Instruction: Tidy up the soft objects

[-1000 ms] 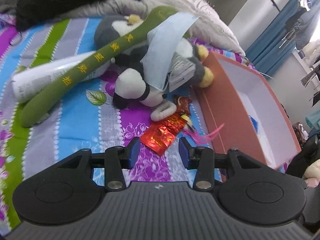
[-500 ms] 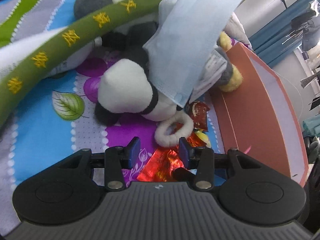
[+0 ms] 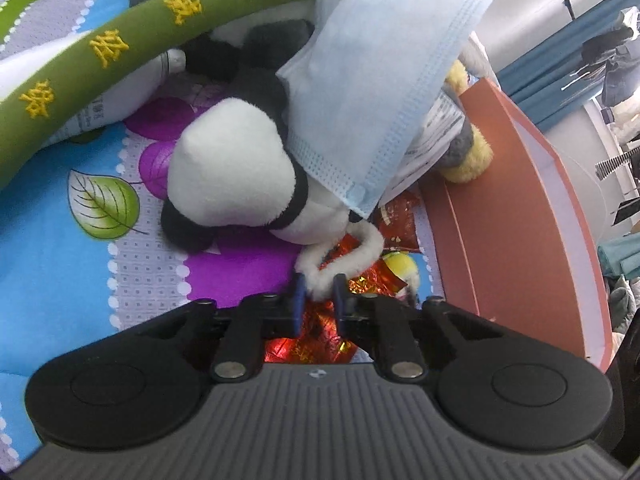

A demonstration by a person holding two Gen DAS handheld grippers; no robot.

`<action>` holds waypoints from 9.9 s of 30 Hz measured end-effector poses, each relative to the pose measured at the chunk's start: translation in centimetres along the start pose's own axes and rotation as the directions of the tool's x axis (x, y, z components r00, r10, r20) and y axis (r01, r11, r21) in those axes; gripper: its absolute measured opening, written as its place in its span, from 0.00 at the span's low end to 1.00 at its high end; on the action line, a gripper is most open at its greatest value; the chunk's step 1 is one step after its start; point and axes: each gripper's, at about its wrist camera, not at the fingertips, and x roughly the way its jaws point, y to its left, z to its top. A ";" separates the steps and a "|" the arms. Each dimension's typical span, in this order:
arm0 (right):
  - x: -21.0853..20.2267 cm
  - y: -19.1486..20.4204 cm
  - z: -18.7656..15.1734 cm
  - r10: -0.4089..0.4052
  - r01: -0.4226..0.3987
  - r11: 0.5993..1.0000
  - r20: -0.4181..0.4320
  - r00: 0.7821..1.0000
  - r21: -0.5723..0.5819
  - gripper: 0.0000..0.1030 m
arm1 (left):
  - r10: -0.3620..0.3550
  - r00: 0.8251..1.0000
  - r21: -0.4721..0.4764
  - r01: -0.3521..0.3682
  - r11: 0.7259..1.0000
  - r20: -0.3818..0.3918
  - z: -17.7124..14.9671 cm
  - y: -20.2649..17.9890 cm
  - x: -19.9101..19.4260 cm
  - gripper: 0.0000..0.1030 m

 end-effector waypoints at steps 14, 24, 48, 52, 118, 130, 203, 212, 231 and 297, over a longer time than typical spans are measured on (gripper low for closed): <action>-4.7 1.4 -1.9 0.021 -0.021 1.000 0.011 1.000 -0.010 0.31 | 0.062 0.992 -0.030 -0.059 0.998 0.108 -3.6 -0.6 -7.3 0.14; -8.6 3.5 -5.3 0.063 -0.063 0.998 -0.015 0.998 -0.025 0.31 | 0.138 0.983 -0.055 -0.132 0.990 0.123 -10.1 1.5 -13.6 0.14; -10.3 3.1 -10.0 0.082 -0.050 0.984 -0.186 0.979 0.170 0.50 | 0.173 0.985 -0.110 -0.175 0.978 -0.028 -20.3 3.1 -15.4 0.41; -9.7 2.7 -10.1 0.082 -0.022 0.959 -0.202 0.976 0.281 0.62 | 0.171 0.985 -0.090 -0.173 0.981 -0.023 -20.3 2.8 -15.2 0.44; -10.3 4.8 -9.7 -0.053 0.050 0.997 -0.046 0.998 -0.065 0.58 | 0.224 0.958 -0.063 -0.216 0.974 0.180 -18.6 -0.1 -16.5 0.14; -16.2 4.0 -5.7 0.037 -0.034 0.998 0.058 0.998 -0.054 0.58 | 0.147 0.954 -0.017 -0.147 0.989 0.260 -16.1 -3.7 -20.7 0.14; -16.3 -23.3 -0.8 -0.195 0.190 0.934 -0.012 0.981 0.301 0.60 | 0.000 0.994 0.487 0.054 0.872 -0.111 -2.8 -30.9 4.1 0.39; -23.9 -18.9 -0.6 -0.215 0.169 0.947 0.150 0.965 0.272 0.60 | -0.081 0.996 0.510 0.048 0.859 0.042 -4.2 -31.6 -6.8 0.39; -34.3 -7.7 -4.9 -0.146 0.090 0.983 0.393 0.908 0.158 0.60 | -0.144 0.931 0.471 -0.033 0.882 0.334 -12.8 -26.2 -26.5 0.39; -6.1 -0.5 1.3 -0.060 0.060 0.998 0.052 0.997 0.004 0.55 | 0.208 0.947 0.079 -0.233 0.969 0.246 -0.9 -0.4 -9.9 0.52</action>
